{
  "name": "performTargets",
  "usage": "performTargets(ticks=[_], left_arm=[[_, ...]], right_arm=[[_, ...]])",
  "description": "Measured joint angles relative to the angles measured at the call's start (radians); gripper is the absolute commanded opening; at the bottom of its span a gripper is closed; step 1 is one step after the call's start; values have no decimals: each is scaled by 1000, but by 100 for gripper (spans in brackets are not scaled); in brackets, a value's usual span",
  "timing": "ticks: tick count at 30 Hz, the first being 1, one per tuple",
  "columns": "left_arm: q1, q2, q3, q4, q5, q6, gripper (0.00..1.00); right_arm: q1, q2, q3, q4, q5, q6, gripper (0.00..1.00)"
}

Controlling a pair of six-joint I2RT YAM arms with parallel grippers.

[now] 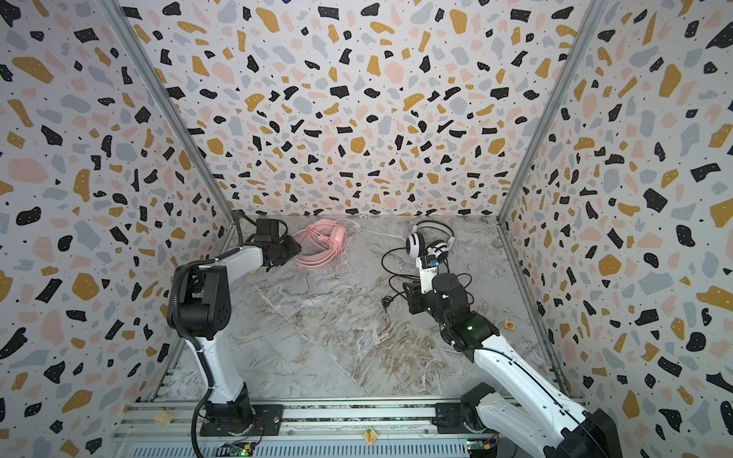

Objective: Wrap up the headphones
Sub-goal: 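Move the right gripper to the white headphones while the left arm draws back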

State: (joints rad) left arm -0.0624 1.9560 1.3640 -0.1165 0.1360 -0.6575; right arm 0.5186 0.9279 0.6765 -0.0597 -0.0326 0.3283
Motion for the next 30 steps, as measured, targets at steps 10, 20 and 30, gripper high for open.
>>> performTargets(ticks=[10, 20, 30], left_arm=[[13, -177, -138, 34, -2, 13, 68], [-36, -530, -423, 50, 4, 51, 68], [-100, -810, -647, 66, 22, 117, 68]], right_arm=[[-108, 35, 30, 1, 17, 32, 53], [-414, 352, 181, 45, -39, 93, 66], [-498, 762, 489, 50, -87, 120, 66]])
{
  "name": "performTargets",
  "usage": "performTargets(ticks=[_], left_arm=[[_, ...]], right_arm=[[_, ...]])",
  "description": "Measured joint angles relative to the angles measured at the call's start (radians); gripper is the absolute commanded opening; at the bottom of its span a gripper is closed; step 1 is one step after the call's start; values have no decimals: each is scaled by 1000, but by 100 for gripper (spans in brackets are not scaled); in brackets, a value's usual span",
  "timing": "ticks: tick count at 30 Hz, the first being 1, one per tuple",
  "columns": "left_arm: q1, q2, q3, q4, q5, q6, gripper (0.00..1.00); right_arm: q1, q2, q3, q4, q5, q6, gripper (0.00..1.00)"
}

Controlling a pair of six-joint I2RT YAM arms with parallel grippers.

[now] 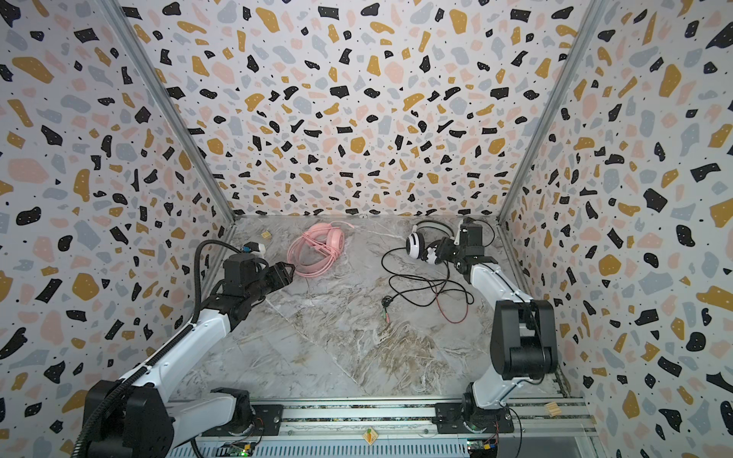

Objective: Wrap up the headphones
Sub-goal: 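Move the right gripper to the white headphones while the left arm draws back, then grasp the white headphones' headband with the right gripper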

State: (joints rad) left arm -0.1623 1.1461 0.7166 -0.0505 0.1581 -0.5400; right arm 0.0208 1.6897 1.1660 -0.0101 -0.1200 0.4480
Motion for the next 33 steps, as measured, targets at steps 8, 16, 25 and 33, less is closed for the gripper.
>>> performTargets(ticks=[8, 16, 25, 33], left_arm=[[-122, -118, -133, 51, 18, 34, 68], [-229, -165, -170, 43, -13, 48, 68], [-333, -178, -223, 28, -93, 50, 67], [-340, -175, -212, -2, -123, 53, 67]], right_arm=[[-53, 362, 376, -87, 3, 13, 63], [-55, 526, 517, -162, 19, 19, 60], [-58, 621, 623, -187, -35, 25, 43], [-60, 568, 511, -138, -89, 45, 18]])
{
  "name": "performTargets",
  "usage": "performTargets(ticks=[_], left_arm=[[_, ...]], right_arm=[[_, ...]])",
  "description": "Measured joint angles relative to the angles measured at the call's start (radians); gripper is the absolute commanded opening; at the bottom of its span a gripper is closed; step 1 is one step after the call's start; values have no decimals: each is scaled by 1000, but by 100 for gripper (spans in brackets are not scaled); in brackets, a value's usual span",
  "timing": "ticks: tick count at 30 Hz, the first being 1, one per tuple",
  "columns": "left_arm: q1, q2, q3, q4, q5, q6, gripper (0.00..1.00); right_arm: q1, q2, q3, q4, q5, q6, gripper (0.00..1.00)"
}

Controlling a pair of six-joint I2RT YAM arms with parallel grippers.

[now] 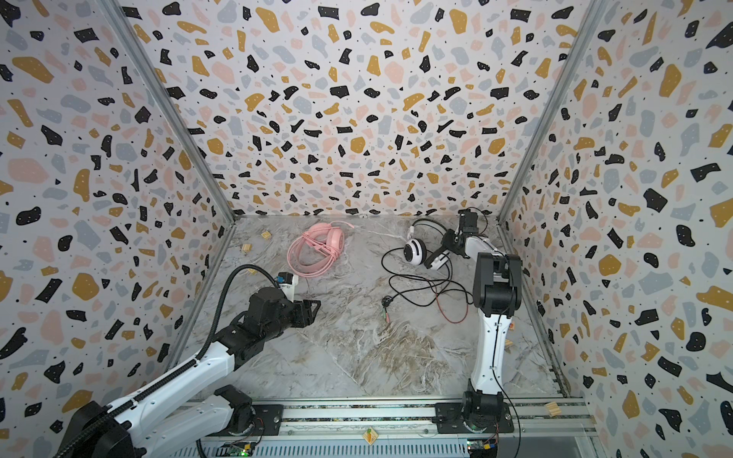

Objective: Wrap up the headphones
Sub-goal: 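Grasp the white headphones' headband with the right gripper, then lift the white headphones toward the left gripper while the left gripper grasps the headband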

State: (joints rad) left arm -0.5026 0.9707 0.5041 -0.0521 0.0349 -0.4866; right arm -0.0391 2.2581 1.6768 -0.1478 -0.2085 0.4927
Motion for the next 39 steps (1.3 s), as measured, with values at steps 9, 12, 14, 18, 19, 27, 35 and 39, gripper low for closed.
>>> performTargets(ticks=[9, 12, 14, 18, 19, 27, 35, 39], left_arm=[[-4, -24, 98, -41, 8, -1, 67], [-4, -24, 143, -60, 9, 2, 67], [-5, -15, 188, -97, 16, 15, 67], [-5, 11, 286, -160, 41, 57, 68], [-5, 19, 313, -174, 47, 71, 68], [-9, 72, 475, -264, 59, 179, 75], [-11, 133, 581, -335, 61, 217, 71], [-25, 156, 616, -378, 59, 230, 68]], right_arm=[[29, -278, -307, 106, -5, -46, 12], [96, -437, -422, 167, 39, -101, 10], [168, -552, -496, 216, 80, -145, 10], [316, -734, -585, 271, 140, -229, 7], [355, -768, -597, 282, 158, -252, 7], [605, -931, -708, 309, 311, -428, 6], [780, -978, -753, 297, 406, -575, 7], [827, -979, -754, 294, 443, -621, 7]])
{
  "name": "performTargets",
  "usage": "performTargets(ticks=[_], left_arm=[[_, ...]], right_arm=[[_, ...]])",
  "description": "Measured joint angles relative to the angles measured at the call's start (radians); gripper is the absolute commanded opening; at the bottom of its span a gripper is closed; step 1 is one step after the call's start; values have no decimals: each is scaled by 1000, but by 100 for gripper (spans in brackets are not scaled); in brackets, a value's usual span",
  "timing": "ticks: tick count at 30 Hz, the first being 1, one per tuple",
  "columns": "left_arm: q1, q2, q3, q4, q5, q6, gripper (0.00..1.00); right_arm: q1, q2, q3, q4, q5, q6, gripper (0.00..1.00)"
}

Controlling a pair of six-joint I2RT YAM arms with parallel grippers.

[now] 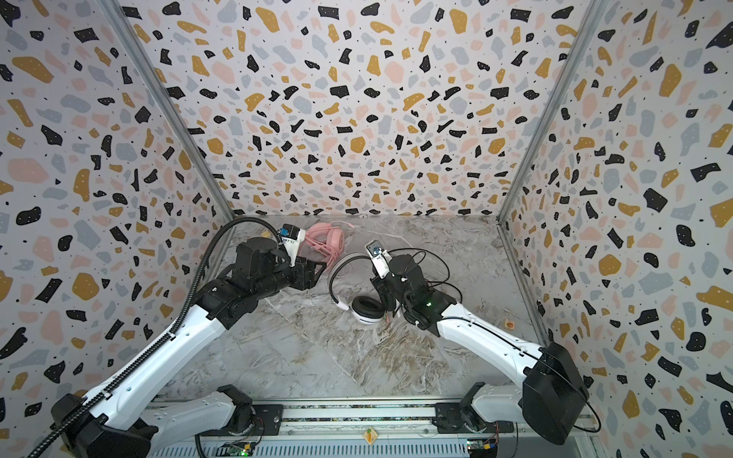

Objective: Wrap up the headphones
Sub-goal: 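Lift the white headphones toward the left gripper while the left gripper grasps the headband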

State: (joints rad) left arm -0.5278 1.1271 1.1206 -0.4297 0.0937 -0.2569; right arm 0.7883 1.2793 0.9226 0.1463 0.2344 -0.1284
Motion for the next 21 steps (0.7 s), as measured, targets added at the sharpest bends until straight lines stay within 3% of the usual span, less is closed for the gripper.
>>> performTargets(ticks=[14, 20, 21], left_arm=[[-114, 10, 19, -102, 14, 35, 66], [-158, 63, 54, -132, -63, 49, 53], [-164, 74, 61, -139, -86, 53, 46]], right_arm=[[79, 61, 38, -45, 3, -55, 7], [98, 74, 97, -88, -29, -58, 7], [101, 74, 104, -95, -36, -60, 7]])
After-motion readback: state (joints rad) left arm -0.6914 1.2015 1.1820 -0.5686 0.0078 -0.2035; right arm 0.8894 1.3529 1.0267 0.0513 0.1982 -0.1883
